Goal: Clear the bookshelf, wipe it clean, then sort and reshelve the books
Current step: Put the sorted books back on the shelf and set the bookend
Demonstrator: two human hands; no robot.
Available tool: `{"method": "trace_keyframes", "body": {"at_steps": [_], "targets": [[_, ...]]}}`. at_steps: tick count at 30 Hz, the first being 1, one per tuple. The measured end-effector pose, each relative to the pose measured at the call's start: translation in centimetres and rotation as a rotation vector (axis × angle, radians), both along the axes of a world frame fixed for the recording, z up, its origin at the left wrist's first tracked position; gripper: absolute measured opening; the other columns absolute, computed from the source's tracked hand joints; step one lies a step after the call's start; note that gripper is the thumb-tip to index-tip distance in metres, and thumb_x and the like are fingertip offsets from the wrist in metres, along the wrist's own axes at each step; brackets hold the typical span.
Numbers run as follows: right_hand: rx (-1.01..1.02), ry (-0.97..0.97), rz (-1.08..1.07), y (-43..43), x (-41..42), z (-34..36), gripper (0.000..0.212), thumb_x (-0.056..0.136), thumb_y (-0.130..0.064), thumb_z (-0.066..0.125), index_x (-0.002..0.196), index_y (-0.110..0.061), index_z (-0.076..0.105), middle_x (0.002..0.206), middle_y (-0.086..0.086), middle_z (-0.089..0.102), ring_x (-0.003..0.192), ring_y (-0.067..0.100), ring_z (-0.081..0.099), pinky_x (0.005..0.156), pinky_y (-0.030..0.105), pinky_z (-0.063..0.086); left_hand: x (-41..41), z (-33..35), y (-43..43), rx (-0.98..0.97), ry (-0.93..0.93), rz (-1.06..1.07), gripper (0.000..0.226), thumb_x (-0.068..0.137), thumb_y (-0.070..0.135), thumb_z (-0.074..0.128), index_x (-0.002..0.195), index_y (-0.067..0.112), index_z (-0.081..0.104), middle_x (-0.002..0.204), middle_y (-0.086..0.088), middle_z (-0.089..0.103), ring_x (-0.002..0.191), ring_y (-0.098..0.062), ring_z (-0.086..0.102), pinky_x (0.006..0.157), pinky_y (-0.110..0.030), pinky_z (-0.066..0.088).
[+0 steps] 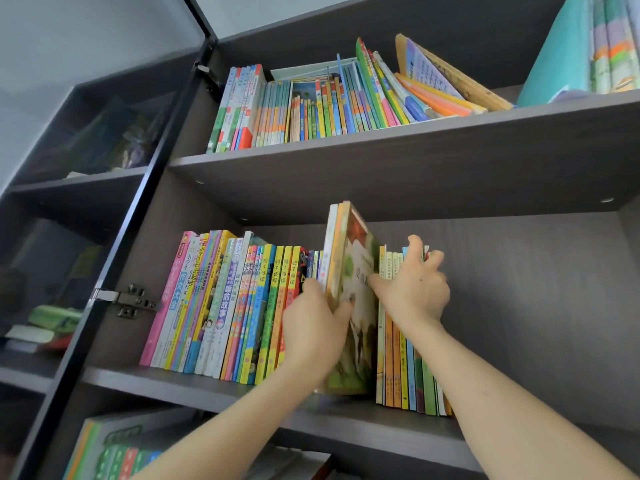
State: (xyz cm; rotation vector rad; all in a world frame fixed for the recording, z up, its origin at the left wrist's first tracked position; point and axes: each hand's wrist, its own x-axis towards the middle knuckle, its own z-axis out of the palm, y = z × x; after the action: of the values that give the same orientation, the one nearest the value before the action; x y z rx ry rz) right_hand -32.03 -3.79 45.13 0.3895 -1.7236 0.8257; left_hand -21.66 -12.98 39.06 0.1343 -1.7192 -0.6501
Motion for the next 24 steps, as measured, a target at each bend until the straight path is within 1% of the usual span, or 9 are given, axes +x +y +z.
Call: {"method": "trace_keyframes", "body": {"at_steps": [5, 6, 8, 10, 13, 15, 19, 22, 24], "targets": [[0.025, -0.014, -0.001, -0.5, -0.1, -0.2, 0.088, 0.076, -0.058, 0.067, 0.143, -0.023, 0.022, 0.132, 0.014, 0.038, 0.101, 0.033, 0.055, 0.071, 0.035, 0.049, 5.9, 0.1, -2.7, 0.040, 0.174, -0.027, 0.027, 0.091, 0.037, 0.059, 0.089, 0.015, 0.045, 0.078, 0.004, 0.055, 0.062, -0.007, 0.053, 0.043, -0.014, 0.039], [0.030, -0.010, 0.002, -0.9, 0.1, -0.2, 0.088, 0.076, -0.058, 0.068, 0.143, -0.023, 0.023, 0.132, 0.014, 0.039, 0.100, 0.033, 0.056, 0.072, 0.036, 0.050, 7.2, 0.3, -3.5, 0.056, 0.211, -0.022, 0.027, 0.091, 0.037, 0.060, 0.090, 0.013, 0.047, 0.079, 0.002, 0.057, 0.065, -0.010, 0.056, 0.046, -0.018, 0.044], [0.031, -0.007, 0.011, -1.2, 0.1, -0.2, 0.086, 0.075, -0.057, 0.069, 0.141, -0.023, 0.025, 0.129, 0.014, 0.041, 0.098, 0.032, 0.057, 0.071, 0.036, 0.052, 9.3, 0.4, -5.3, 0.106, 0.263, -0.039, 0.027, 0.090, 0.037, 0.060, 0.094, 0.012, 0.051, 0.085, -0.001, 0.063, 0.074, -0.017, 0.064, 0.062, -0.037, 0.057], [0.024, -0.007, 0.005, -1.6, 0.2, -0.2, 0.084, 0.075, -0.057, 0.070, 0.139, -0.023, 0.028, 0.127, 0.013, 0.043, 0.095, 0.030, 0.059, 0.068, 0.034, 0.053, 11.4, 0.4, -7.3, 0.151, 0.298, -0.035, 0.026, 0.089, 0.037, 0.062, 0.096, 0.014, 0.053, 0.089, -0.001, 0.065, 0.078, -0.018, 0.066, 0.067, -0.044, 0.058], [0.012, -0.021, -0.031, -2.5, 0.5, -0.1, 0.080, 0.074, -0.057, 0.071, 0.134, -0.022, 0.030, 0.124, 0.013, 0.045, 0.092, 0.030, 0.059, 0.065, 0.034, 0.054, 13.7, 0.1, -9.8, 0.188, 0.350, 0.098, 0.032, 0.090, 0.037, 0.062, 0.093, 0.006, 0.053, 0.082, -0.006, 0.062, 0.070, -0.019, 0.059, 0.058, -0.038, 0.049], [0.016, -0.034, -0.061, -3.5, 0.8, -0.1, 0.078, 0.074, -0.055, 0.072, 0.132, -0.021, 0.032, 0.123, 0.014, 0.046, 0.090, 0.030, 0.059, 0.065, 0.034, 0.053, 14.8, 0.0, -11.3, 0.210, 0.382, 0.169, 0.035, 0.090, 0.036, 0.063, 0.090, 0.003, 0.051, 0.079, -0.008, 0.059, 0.070, -0.022, 0.057, 0.057, -0.035, 0.043], [0.042, -0.042, -0.115, -5.1, 1.1, -0.4, 0.073, 0.076, -0.057, 0.068, 0.129, -0.020, 0.036, 0.119, 0.015, 0.048, 0.084, 0.029, 0.059, 0.061, 0.029, 0.051, 15.9, -0.3, -13.5, 0.229, 0.393, 0.201, 0.033, 0.089, 0.035, 0.063, 0.092, 0.003, 0.052, 0.082, -0.008, 0.061, 0.075, -0.027, 0.059, 0.064, -0.040, 0.047], [0.050, -0.015, -0.119, -5.5, 1.0, -0.3, 0.070, 0.079, -0.060, 0.063, 0.131, -0.020, 0.037, 0.120, 0.015, 0.049, 0.086, 0.029, 0.060, 0.063, 0.031, 0.054, 16.4, -0.6, -14.3, 0.198, 0.400, 0.218, 0.031, 0.089, 0.034, 0.063, 0.092, 0.006, 0.052, 0.081, -0.005, 0.060, 0.073, -0.021, 0.058, 0.061, -0.036, 0.047], [0.056, -0.005, -0.064, -5.7, 0.8, -0.1, 0.066, 0.084, -0.061, 0.055, 0.134, -0.021, 0.037, 0.124, 0.015, 0.047, 0.091, 0.031, 0.060, 0.065, 0.032, 0.054, 16.3, -0.6, -14.6, 0.169, 0.401, 0.246, 0.031, 0.089, 0.034, 0.063, 0.092, 0.006, 0.052, 0.079, -0.003, 0.059, 0.070, -0.019, 0.057, 0.056, -0.032, 0.043]]}}
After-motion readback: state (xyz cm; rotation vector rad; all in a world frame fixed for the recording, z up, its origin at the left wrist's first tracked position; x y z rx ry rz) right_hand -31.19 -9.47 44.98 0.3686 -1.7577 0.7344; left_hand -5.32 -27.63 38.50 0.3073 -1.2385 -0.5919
